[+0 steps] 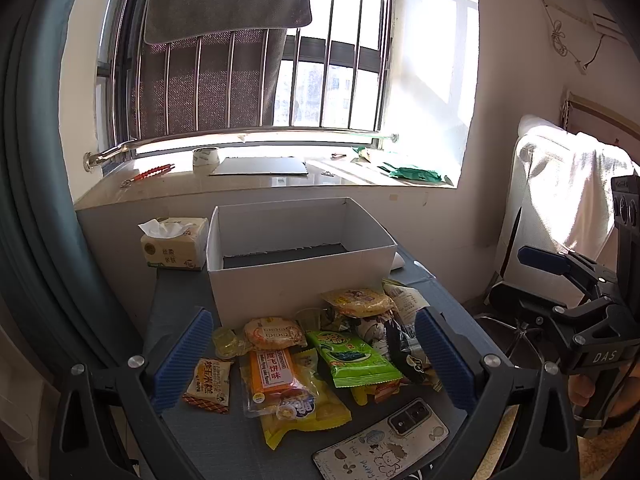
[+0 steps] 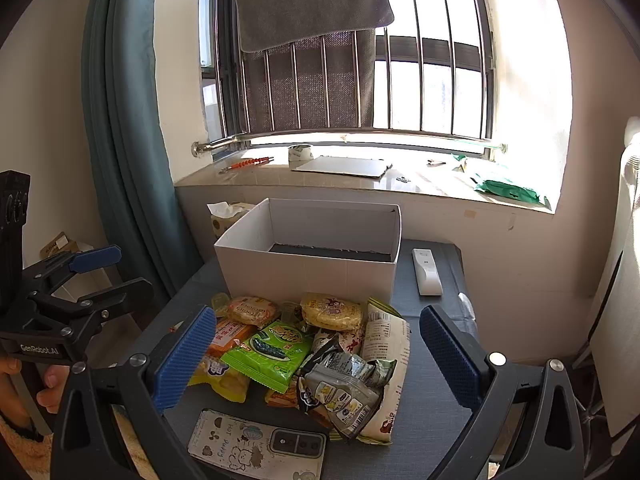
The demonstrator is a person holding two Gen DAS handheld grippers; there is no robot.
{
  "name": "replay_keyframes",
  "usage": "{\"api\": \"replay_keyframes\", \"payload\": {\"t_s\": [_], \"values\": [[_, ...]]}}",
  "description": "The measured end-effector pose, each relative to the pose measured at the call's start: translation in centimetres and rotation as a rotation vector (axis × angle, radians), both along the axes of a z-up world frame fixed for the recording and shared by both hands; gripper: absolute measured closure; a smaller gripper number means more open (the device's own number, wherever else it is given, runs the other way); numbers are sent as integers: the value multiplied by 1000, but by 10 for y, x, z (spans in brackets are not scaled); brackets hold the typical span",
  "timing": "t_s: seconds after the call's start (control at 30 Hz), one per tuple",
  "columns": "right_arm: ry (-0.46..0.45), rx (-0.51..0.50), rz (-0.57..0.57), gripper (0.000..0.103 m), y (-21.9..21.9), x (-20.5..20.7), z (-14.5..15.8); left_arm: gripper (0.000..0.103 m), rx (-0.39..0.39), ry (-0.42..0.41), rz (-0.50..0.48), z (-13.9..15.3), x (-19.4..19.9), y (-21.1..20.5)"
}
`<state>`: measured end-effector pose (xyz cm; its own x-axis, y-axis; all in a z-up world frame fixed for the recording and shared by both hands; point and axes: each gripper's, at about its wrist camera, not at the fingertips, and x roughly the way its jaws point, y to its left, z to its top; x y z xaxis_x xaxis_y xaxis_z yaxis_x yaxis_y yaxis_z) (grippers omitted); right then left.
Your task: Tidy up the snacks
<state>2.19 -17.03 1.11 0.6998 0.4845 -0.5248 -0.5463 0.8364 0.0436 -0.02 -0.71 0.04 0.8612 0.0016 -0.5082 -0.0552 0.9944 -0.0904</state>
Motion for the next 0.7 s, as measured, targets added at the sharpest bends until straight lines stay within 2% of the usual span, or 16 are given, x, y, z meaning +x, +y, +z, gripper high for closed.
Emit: {"api": "replay_keyframes", "payload": {"t_s": [0.43,0.7], "values": [[5,-4,4,0,1,1,-3,0,6,-5,3,1,-2,0],[102,-43,22,0,14,34,-38,0,-1,-1,15,-7,-9,6]]}}
